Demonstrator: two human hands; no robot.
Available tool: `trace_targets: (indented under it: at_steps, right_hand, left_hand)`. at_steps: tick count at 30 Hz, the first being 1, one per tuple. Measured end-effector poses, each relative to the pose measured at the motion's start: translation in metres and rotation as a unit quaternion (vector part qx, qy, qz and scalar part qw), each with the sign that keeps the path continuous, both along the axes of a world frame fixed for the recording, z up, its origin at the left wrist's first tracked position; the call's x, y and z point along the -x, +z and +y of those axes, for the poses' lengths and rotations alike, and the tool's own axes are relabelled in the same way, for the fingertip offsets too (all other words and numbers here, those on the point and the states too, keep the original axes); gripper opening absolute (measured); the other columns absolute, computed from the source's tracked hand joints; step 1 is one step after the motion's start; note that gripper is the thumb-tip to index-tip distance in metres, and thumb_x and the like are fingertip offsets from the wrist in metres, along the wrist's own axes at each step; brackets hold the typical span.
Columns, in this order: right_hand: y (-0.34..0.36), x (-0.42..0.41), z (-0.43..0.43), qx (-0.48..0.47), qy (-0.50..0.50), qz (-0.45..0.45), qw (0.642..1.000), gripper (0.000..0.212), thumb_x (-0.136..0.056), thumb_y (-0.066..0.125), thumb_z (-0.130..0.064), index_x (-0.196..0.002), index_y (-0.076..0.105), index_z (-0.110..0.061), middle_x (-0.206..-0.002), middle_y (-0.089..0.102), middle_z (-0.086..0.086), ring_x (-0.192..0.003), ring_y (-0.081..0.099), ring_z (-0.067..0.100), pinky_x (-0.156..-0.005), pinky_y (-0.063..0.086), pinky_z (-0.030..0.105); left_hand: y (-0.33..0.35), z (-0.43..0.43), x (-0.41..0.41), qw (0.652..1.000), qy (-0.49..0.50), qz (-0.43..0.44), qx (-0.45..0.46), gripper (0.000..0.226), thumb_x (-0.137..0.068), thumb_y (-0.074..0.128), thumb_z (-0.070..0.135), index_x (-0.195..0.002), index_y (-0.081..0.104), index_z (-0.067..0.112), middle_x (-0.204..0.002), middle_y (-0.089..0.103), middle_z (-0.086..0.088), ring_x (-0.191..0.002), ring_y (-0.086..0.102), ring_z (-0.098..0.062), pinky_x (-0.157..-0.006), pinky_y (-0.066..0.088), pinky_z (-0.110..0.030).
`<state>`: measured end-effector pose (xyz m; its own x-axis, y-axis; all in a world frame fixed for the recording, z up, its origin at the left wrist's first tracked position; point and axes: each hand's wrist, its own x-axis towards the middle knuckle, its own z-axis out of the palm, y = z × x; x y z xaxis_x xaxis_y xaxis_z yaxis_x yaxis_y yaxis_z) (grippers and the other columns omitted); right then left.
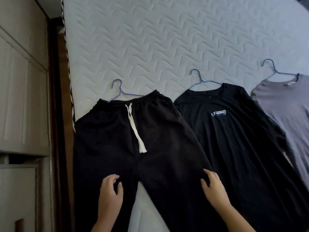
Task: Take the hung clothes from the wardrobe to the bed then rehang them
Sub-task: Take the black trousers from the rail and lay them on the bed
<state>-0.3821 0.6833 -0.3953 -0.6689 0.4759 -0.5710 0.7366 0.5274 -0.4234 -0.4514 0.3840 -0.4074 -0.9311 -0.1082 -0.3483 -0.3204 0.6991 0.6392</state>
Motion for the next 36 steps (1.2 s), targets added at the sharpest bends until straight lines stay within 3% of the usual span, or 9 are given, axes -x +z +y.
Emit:
trace_targets:
  at_steps: [6, 12, 16, 21, 26, 29, 33, 36]
  right_hand:
    - [0.031, -0.123, -0.006, 0.037, -0.090, -0.119, 0.988, 0.046, -0.093, 0.049, -0.020, -0.136, 0.040, -0.010, -0.140, 0.045, 0.008, -0.124, 0.048, 0.022, -0.099, 0.039, 0.031]
    - [0.077, -0.213, -0.021, 0.092, -0.132, -0.211, 0.964, 0.044, -0.093, 0.049, -0.024, -0.133, 0.043, -0.006, -0.134, 0.052, 0.009, -0.121, 0.050, 0.023, -0.096, 0.039, 0.029]
    - [0.104, -0.260, -0.035, 0.108, -0.149, -0.192, 0.964, 0.040, -0.093, 0.050, -0.024, -0.129, 0.047, -0.007, -0.133, 0.053, 0.009, -0.121, 0.050, 0.023, -0.093, 0.039, 0.028]
    - [0.128, -0.318, -0.046, 0.122, -0.202, -0.124, 0.964, 0.036, -0.092, 0.051, -0.022, -0.126, 0.051, -0.009, -0.128, 0.056, 0.009, -0.118, 0.051, 0.022, -0.089, 0.039, 0.025]
    - [0.131, -0.398, -0.041, 0.125, -0.286, -0.097, 0.945, 0.035, -0.092, 0.052, -0.021, -0.124, 0.052, -0.008, -0.125, 0.058, 0.011, -0.100, 0.050, 0.016, -0.085, 0.040, 0.027]
    - [0.128, -0.452, -0.028, 0.123, -0.357, -0.085, 0.922, 0.035, -0.090, 0.054, -0.018, -0.122, 0.054, -0.004, -0.122, 0.058, 0.015, -0.107, 0.056, 0.025, -0.086, 0.041, 0.029]
    - [0.119, -0.528, -0.004, 0.128, -0.452, -0.046, 0.882, 0.032, -0.090, 0.055, -0.014, -0.119, 0.055, -0.001, -0.120, 0.059, 0.018, -0.108, 0.057, 0.032, -0.088, 0.043, 0.035]
    - [0.114, -0.592, 0.018, 0.134, -0.519, -0.020, 0.844, 0.029, -0.089, 0.055, -0.012, -0.117, 0.056, -0.001, -0.118, 0.060, 0.020, -0.104, 0.058, 0.033, -0.085, 0.046, 0.037]
  left_hand:
    - [0.039, 0.002, -0.084, 0.985, -0.060, -0.160, -0.020, 0.014, -0.090, 0.049, 0.015, -0.102, 0.055, 0.021, -0.106, 0.054, 0.004, -0.085, 0.053, -0.003, -0.065, 0.039, -0.015]
    - [0.080, -0.021, -0.139, 0.959, -0.160, -0.234, 0.027, 0.010, -0.090, 0.048, 0.018, -0.096, 0.056, 0.021, -0.106, 0.059, 0.003, -0.090, 0.057, -0.010, -0.077, 0.045, -0.022]
    - [0.102, -0.036, -0.160, 0.937, -0.236, -0.250, 0.065, 0.009, -0.092, 0.045, 0.020, -0.094, 0.053, 0.021, -0.101, 0.059, 0.002, -0.089, 0.055, -0.013, -0.075, 0.041, -0.023]
    - [0.108, -0.046, -0.188, 0.927, -0.265, -0.248, 0.099, 0.009, -0.092, 0.044, 0.019, -0.088, 0.053, 0.018, -0.091, 0.060, -0.002, -0.082, 0.054, -0.016, -0.065, 0.038, -0.026]
    - [0.108, -0.036, -0.223, 0.911, -0.277, -0.280, 0.121, 0.014, -0.091, 0.045, 0.015, -0.079, 0.053, 0.013, -0.090, 0.059, -0.008, -0.081, 0.054, -0.021, -0.064, 0.040, -0.028]
    - [0.114, -0.015, -0.240, 0.896, -0.319, -0.270, 0.151, 0.021, -0.089, 0.046, 0.013, -0.069, 0.050, 0.016, -0.088, 0.061, -0.012, -0.083, 0.055, -0.024, -0.067, 0.039, -0.029]
    - [0.131, 0.039, -0.265, 0.869, -0.403, -0.200, 0.206, 0.017, -0.091, 0.045, 0.019, -0.097, 0.059, 0.012, -0.106, 0.065, -0.010, -0.097, 0.057, -0.025, -0.075, 0.039, -0.027]
    - [0.145, 0.091, -0.296, 0.855, -0.446, -0.154, 0.218, 0.016, -0.091, 0.044, 0.022, -0.097, 0.056, 0.015, -0.104, 0.066, -0.008, -0.095, 0.058, -0.024, -0.078, 0.042, -0.030]
